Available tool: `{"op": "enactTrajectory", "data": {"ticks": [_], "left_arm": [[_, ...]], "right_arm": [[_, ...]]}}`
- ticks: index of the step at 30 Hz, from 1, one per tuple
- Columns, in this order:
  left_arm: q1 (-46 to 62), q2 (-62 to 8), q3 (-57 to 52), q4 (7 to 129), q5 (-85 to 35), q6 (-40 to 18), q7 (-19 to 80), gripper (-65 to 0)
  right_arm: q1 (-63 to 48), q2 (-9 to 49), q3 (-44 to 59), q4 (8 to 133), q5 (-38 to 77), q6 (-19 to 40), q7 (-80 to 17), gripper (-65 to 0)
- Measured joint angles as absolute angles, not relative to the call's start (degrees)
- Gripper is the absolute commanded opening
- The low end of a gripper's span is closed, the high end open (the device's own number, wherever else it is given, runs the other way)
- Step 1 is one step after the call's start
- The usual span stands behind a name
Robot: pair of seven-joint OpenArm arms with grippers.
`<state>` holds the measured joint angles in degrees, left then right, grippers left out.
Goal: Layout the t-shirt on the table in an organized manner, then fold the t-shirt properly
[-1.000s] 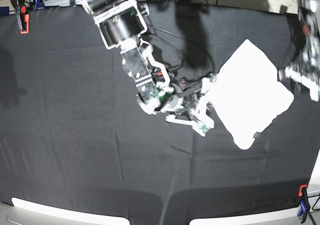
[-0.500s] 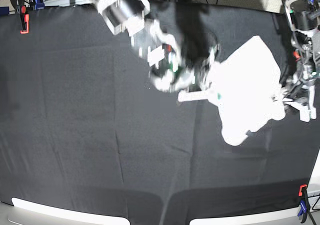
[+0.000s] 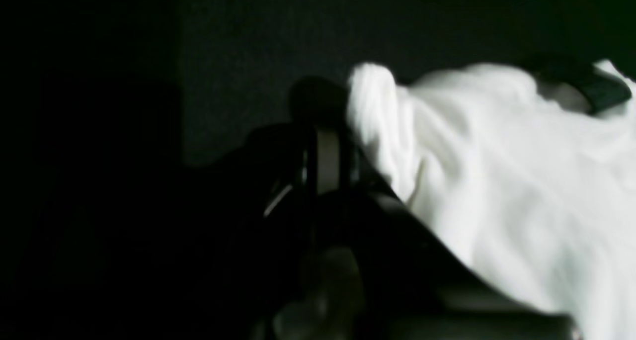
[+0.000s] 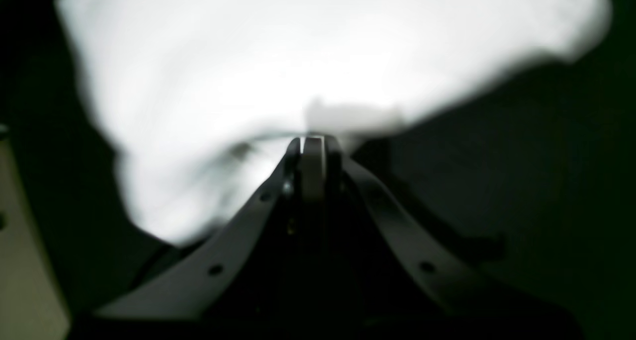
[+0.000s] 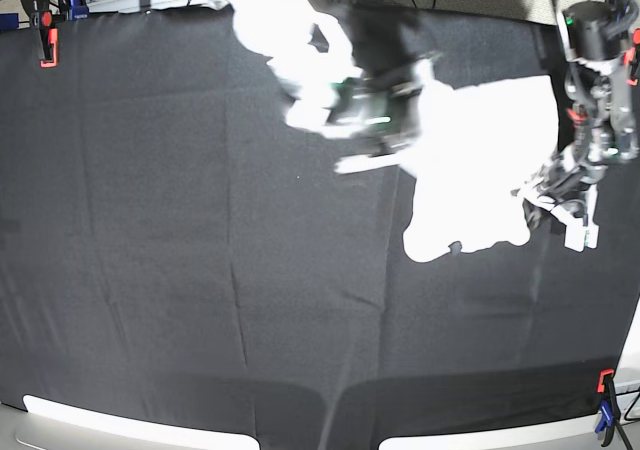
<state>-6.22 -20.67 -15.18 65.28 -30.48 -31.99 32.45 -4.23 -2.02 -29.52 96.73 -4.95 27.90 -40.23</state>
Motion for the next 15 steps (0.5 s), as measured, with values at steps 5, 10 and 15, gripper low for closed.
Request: {"op": "enactTrajectory", "data": {"ticks": [5,10,15], "left_arm": [[0.9,-20.5,-20.3,78.3,-34.3,-32.2,34.8,-65.0],[12.6,-20.5,-26.9,91.1,-34.3,-29.4,36.0,-65.0],[24.1,-20.3,-33.7,101.7,-38.3,-29.6,36.1,-65.0]], "right_arm": [[-8.4,1.1,-23.1,104.8,-4.0,28.0,-40.2,-65.0],[-14.0,1.9,-14.0,113.0,2.1,27.7,-44.4,-65.0],[-19.2,1.8,-7.1,121.2,7.8,28.0,-51.5,-65.0]]}}
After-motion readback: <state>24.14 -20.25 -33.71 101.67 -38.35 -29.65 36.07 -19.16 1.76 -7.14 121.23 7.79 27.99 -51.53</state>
